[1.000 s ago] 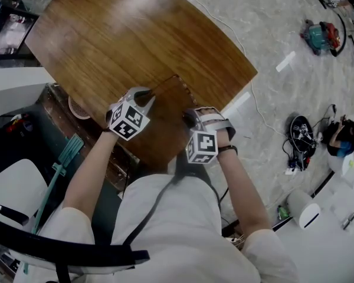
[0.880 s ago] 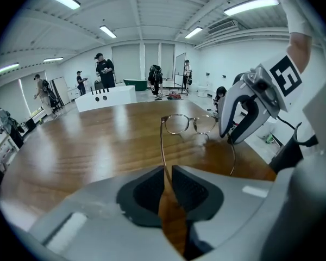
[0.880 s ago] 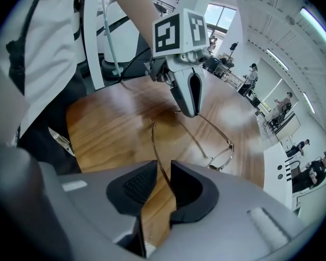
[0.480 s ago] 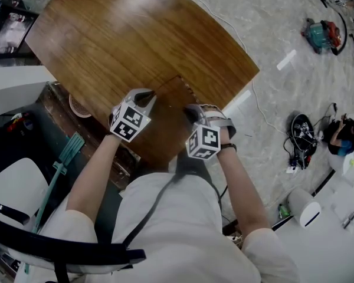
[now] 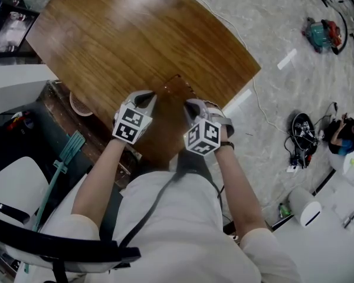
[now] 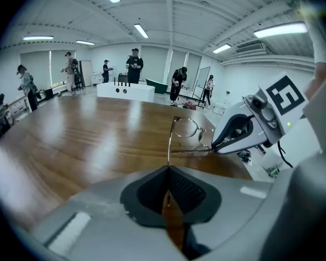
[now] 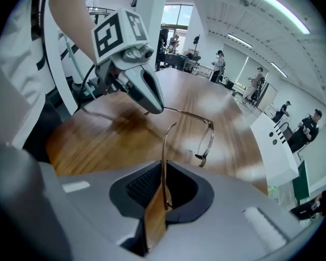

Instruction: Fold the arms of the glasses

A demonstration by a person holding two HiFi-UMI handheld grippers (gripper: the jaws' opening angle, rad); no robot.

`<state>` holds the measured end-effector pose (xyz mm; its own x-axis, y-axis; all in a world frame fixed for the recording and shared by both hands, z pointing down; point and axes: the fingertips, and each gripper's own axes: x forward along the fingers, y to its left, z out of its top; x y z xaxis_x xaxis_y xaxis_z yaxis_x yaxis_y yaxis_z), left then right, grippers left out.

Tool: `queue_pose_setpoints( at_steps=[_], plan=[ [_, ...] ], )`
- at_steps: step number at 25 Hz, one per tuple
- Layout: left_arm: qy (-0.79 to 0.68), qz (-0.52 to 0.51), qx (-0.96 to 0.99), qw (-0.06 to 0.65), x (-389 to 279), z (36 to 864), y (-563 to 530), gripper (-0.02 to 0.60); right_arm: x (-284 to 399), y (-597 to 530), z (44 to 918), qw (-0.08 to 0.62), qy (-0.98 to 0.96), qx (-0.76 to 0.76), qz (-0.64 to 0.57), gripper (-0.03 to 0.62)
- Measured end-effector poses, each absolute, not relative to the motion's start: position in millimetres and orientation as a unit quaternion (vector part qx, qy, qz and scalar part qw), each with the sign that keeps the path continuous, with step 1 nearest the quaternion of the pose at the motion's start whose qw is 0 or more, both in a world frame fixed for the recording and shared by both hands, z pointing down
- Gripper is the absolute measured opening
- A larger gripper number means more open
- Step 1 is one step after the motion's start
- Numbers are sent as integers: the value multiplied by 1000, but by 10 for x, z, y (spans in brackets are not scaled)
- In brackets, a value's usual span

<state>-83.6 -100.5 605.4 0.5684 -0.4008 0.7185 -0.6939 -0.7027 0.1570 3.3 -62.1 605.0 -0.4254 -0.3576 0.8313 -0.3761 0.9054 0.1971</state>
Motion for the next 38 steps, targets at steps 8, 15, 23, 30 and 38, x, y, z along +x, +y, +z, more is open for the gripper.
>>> queue_pose_setpoints(
  at_steps=[8,15,23,30,38],
  plan=[
    [-333,338,845,246,-842,6088,-991,6,-31,-591,5903,480,-857,187,-24,164],
    [-346,331,834,273,-819,6095,-953,6,39,-681,5743,456,-862,220,29,313],
    [-350,328,834,272,-807,6088,-905,6,52,-867,6007,440,-853,250,129,339],
    [-352,326,832,278,-819,6114,-879,6,16,-908,5993,420,-856,258,153,279],
    [-355,324,831,281,-791,6109,-815,6,101,-973,5970,401,-853,286,171,199]
  ],
)
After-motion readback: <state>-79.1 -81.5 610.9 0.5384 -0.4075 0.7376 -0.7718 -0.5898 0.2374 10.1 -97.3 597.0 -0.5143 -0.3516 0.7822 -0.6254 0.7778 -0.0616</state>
